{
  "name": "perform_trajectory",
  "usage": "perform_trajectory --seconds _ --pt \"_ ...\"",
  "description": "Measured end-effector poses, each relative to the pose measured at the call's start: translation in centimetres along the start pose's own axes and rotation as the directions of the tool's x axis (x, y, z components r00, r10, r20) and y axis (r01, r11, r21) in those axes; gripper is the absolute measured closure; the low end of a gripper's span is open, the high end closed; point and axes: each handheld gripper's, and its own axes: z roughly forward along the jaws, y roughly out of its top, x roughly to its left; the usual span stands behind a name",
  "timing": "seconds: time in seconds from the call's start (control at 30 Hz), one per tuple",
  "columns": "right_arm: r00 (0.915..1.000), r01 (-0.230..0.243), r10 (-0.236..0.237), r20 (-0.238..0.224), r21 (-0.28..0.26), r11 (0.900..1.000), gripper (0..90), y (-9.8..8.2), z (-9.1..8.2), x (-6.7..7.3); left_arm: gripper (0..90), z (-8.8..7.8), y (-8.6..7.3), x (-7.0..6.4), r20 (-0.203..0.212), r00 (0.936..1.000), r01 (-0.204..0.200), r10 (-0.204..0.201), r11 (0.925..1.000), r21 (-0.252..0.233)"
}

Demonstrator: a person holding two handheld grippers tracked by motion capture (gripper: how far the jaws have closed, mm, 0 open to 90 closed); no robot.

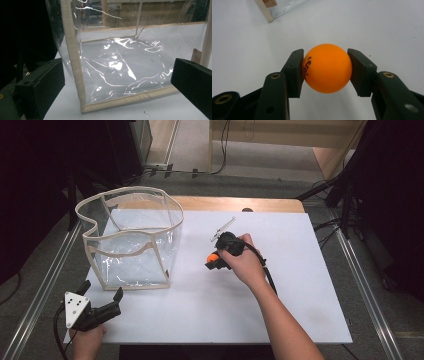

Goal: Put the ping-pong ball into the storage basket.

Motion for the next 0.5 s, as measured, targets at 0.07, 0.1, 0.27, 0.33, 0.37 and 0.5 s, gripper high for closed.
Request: perform_trajectory --seconds 0.07,0.1,0.27,0.33,0.37,0.5 --pt "1.0000 -0.002 0.002 -0.005 0.000 1.000 47.6 0.2 0.1 0.1 0.0 0.0 0.0 0.0 0.000 1.0000 0.000 0.000 1.0000 0.000" --pt "1.0000 0.003 -0.003 -0.006 -0.002 1.000 47.6 0.3 0.1 0.1 0.0 0.0 0.0 0.0 0.000 1.0000 0.000 0.000 1.0000 0.001" --pt "0.9999 0.007 -0.007 -0.012 -0.008 1.000 47.6 0.8 0.2 0.5 0.0 0.0 0.0 0.0 0.001 1.0000 -0.002 0.002 1.0000 0.001" --pt "0.9997 0.019 -0.019 -0.015 -0.012 1.000 47.5 1.0 0.1 0.6 0.0 0.0 0.0 0.0 0.001 1.0000 -0.002 0.002 1.0000 0.003" --pt "0.9997 0.018 -0.018 -0.014 -0.014 1.000 47.5 1.1 0.1 0.7 0.0 0.0 0.0 0.0 0.001 1.0000 -0.003 0.003 1.0000 0.003" --pt "0.9993 0.031 -0.031 -0.019 -0.018 0.999 47.6 1.6 0.0 1.1 0.0 0.0 0.0 0.0 0.001 1.0000 -0.001 0.001 1.0000 0.003"
